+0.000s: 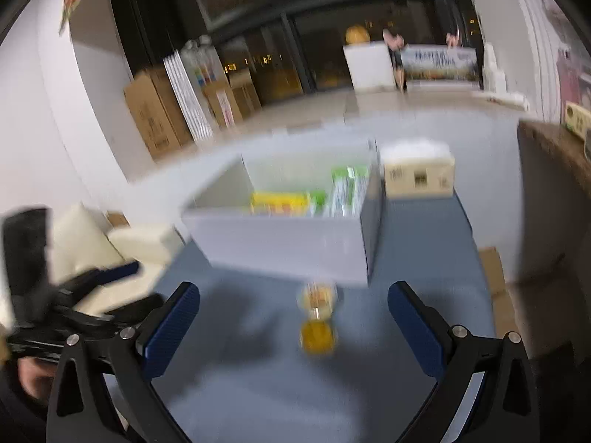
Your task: Organize snacks
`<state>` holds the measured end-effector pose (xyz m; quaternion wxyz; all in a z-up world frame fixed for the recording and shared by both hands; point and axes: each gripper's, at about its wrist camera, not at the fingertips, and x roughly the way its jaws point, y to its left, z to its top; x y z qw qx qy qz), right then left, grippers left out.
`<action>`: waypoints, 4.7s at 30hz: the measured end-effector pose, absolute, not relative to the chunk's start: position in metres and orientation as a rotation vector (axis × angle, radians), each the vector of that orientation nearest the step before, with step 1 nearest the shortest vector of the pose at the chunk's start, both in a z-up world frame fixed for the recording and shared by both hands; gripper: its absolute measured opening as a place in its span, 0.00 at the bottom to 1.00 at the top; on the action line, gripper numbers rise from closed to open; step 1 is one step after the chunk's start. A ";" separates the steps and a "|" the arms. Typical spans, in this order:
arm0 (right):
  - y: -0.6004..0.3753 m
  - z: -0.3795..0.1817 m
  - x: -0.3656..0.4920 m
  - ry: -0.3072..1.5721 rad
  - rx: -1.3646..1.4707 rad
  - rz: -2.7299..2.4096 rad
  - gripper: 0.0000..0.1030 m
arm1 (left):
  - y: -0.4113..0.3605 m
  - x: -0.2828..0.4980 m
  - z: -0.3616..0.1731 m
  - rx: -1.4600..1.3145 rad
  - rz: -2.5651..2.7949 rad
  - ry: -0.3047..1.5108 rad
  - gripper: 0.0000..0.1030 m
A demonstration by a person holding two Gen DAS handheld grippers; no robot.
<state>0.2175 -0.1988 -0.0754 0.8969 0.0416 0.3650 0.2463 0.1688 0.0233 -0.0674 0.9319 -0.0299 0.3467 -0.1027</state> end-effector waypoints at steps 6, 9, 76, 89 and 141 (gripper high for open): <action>-0.181 -0.123 0.223 0.857 0.004 0.469 1.00 | 0.026 0.132 -0.088 -0.087 -0.206 0.748 1.00; -0.174 -0.140 0.235 0.878 -0.029 0.423 1.00 | 0.031 0.125 -0.099 -0.125 -0.210 0.777 1.00; -0.204 -0.041 0.251 0.677 0.171 0.538 0.43 | 0.041 0.245 -0.025 -0.082 -0.222 0.600 0.48; -0.167 -0.010 0.384 0.708 0.155 0.474 0.95 | 0.056 0.362 -0.028 -0.054 -0.140 0.660 1.00; -0.190 0.000 0.075 0.649 -0.044 0.382 1.00 | 0.020 0.023 0.002 -0.069 0.040 0.592 1.00</action>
